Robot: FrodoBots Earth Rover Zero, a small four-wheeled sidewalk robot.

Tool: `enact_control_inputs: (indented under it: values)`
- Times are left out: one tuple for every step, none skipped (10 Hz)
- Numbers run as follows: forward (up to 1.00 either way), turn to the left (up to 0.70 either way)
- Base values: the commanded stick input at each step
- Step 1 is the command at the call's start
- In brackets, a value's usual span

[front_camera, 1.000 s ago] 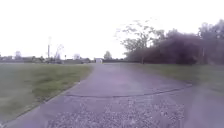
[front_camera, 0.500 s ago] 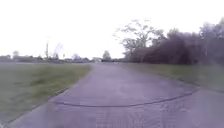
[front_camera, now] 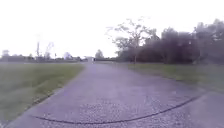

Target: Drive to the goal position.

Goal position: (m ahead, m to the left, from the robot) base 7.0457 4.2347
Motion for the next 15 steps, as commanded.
enact_control_inputs:
  values:
    - [0.85,0.00]
    - [0.85,0.00]
    - [0.85,0.00]
    - [0.85,0.00]
    - [0.85,0.00]
    - [0.85,0.00]
    - [0.85,0.00]
    - [0.85,0.00]
    - [0.85,0.00]
    - [0.85,0.00]
    - [0.85,0.00]
    - [0.85,0.00]
    - [0.85,0.00]
    - [0.85,0.00]
    - [0.85,0.00]
